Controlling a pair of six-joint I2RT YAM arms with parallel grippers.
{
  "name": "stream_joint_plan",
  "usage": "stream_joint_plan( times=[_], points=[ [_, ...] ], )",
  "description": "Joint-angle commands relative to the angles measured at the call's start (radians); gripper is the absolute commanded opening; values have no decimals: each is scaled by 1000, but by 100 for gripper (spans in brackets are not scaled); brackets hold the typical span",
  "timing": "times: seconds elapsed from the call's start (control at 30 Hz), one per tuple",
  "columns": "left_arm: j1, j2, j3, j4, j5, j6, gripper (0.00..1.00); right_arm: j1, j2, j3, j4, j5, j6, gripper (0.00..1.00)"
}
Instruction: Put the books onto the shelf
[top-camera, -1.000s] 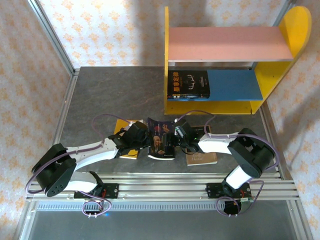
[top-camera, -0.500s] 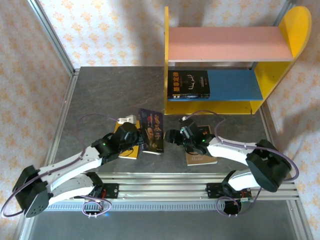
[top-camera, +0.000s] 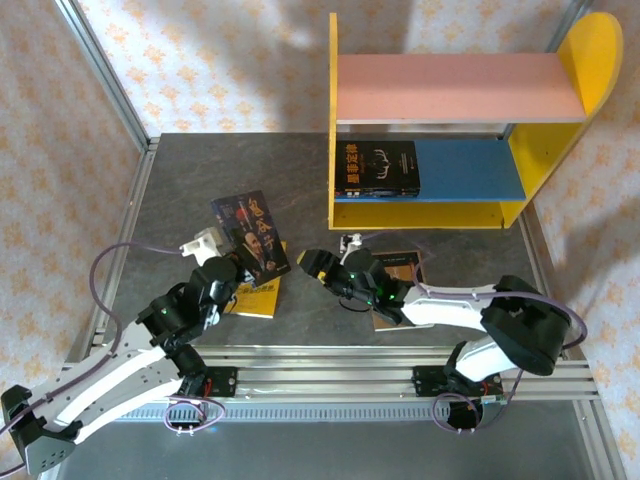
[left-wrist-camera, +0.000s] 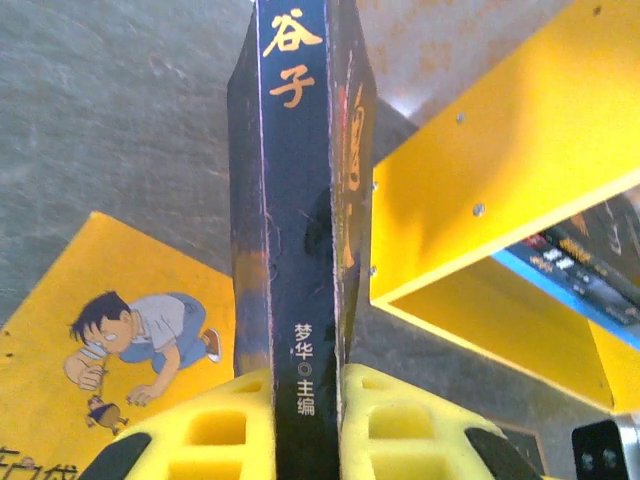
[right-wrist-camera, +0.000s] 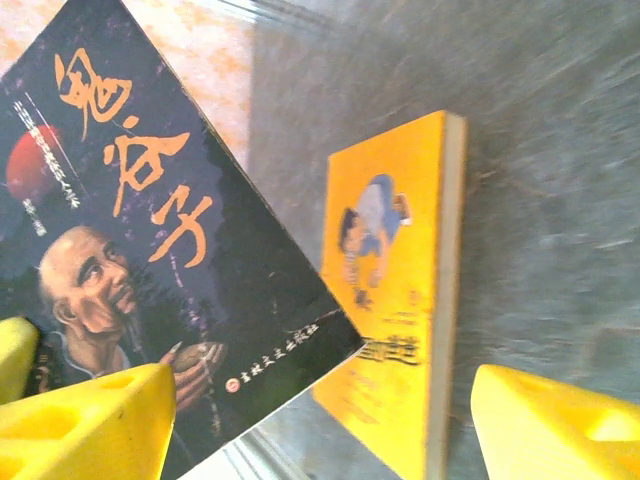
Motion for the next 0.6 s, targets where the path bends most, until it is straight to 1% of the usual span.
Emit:
stream_joint_plan(
  times=[0.0,0.07,0.1,0.23,0.57],
  points=[
    [-1,-41,29,31,-125,-30,0,29,53,58,167,59,111,79],
    [-1,-56,24,44,-138,-33,0,47,84,68,218,75,145,80],
    [0,-64,22,50,-147,-35,0,53,104,71,254,79,162,82],
    [-1,-84,16,85,-172,-31,0,65,158,89,334,85,223,83],
    [-1,-60,-5,248,-193,-12,0,112,253,139,434,119,310,88]
  ],
)
